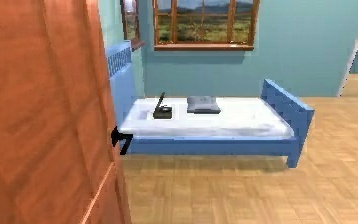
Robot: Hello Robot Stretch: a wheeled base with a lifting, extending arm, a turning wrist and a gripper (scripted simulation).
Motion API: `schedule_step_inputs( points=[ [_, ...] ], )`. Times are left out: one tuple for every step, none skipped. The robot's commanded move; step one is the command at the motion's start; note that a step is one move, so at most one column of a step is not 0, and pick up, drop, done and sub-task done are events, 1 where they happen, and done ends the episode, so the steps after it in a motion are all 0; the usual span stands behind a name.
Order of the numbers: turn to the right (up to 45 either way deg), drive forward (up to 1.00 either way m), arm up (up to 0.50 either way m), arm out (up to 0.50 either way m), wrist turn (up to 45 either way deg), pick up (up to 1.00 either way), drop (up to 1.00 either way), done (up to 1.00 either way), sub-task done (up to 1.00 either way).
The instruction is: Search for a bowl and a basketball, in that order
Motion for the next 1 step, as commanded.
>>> schedule_step_inputs(
  points=[
    [0.0, 0.3, 0.0, 0.0, 0.0, 0.0, 0.0, 0.0, 0.0]
  ],
)
